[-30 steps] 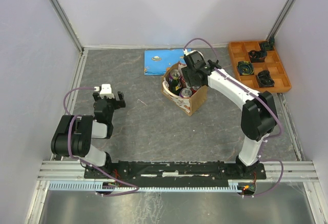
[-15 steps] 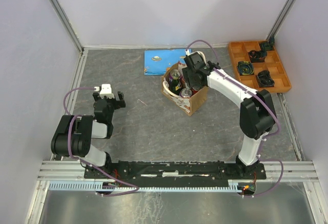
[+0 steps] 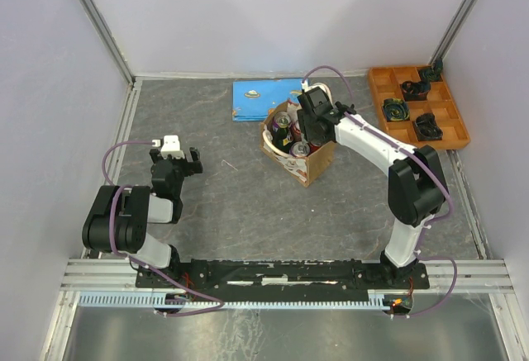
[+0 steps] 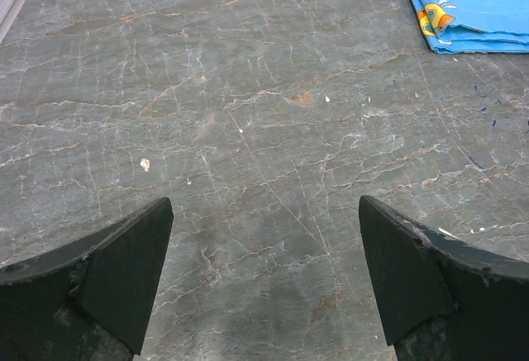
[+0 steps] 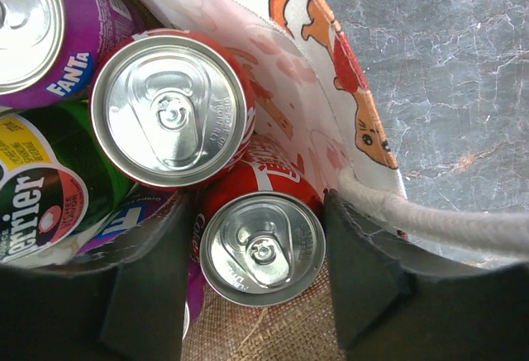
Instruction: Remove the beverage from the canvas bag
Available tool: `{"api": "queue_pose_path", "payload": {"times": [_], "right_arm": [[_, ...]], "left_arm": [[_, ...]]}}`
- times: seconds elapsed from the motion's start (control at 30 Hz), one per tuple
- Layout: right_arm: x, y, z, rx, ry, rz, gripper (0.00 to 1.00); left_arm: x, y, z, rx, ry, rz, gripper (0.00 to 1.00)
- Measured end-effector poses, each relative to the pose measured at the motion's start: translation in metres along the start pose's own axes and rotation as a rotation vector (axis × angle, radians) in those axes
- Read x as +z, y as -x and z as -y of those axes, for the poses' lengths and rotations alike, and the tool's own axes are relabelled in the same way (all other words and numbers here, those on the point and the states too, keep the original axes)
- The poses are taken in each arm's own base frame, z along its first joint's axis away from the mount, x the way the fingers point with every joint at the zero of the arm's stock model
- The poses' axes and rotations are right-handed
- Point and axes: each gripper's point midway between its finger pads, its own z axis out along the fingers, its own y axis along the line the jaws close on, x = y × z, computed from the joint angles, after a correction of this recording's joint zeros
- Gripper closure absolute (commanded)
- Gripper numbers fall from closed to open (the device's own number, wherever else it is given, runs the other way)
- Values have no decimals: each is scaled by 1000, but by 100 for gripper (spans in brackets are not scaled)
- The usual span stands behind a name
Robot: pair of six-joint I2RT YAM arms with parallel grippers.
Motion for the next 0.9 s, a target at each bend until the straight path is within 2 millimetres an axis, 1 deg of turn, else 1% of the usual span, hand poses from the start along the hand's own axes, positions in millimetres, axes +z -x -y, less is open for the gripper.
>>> {"api": "queue_pose_path", "payload": {"times": [0.03,0.1,0.13,0.17,0.6,0.77,0.9], "right_arm": [[0,0,1,3,-4,3,60],[0,0,1,10,-4,6,81],[0,1,0,11,-4,8,97],[0,1,0,12,-5,9,100],[-4,5,2,2,-9,12,100],[-13,5,4,-28,-3,-14,100],[-27,13,7,-47,6,-7,100]], "left_arm": [[0,0,0,0,0,0,1],[0,0,0,0,0,0,1],[0,0,0,0,0,0,1],[0,0,0,0,0,0,1],[0,0,0,0,0,0,1],[0,0,0,0,0,0,1],[0,0,0,0,0,0,1]]}}
